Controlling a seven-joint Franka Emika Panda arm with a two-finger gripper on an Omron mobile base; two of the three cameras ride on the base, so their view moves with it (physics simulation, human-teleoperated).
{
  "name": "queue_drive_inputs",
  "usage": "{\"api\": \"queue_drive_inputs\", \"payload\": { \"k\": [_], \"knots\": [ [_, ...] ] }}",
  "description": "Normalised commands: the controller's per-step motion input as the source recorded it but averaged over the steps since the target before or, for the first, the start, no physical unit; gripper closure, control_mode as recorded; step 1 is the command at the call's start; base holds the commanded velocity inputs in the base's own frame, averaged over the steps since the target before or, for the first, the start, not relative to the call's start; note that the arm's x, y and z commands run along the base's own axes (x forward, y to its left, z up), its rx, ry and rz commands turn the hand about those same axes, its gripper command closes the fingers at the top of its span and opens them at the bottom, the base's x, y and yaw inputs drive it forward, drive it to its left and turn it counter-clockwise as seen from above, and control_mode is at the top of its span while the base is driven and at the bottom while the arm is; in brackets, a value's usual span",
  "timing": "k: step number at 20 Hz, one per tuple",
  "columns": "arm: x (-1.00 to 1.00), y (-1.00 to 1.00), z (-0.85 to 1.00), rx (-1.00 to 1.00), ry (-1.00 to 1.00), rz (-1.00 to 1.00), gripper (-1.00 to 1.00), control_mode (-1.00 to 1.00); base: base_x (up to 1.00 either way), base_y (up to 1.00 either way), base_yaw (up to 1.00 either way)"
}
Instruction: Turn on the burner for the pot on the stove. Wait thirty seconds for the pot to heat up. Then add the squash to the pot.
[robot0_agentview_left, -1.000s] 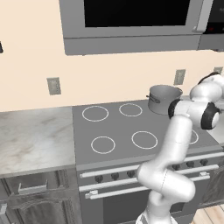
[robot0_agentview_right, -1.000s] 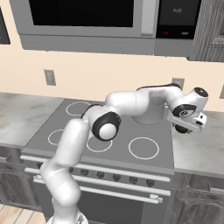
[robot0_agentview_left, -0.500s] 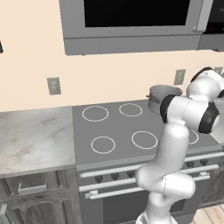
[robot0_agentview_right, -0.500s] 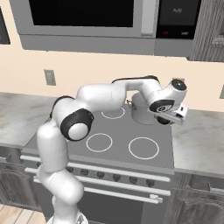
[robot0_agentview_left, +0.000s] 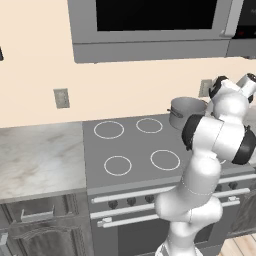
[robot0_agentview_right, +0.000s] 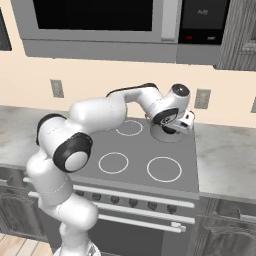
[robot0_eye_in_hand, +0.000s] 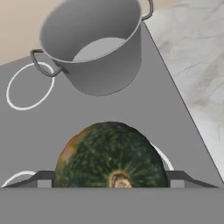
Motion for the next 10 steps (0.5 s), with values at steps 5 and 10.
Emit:
{"api": "queue_drive_inputs", "payload": {
  "k": [5, 10],
  "knots": [
    [0.39, 0.5, 0.25, -0.01, 0.0, 0.0, 1.0, -1.0, 0.0, 0.0, 0.0],
    [0.34, 0.21, 0.29, 0.0, 0.0, 0.0, 1.0, -1.0, 0.0, 0.0, 0.0]
  ]
}}
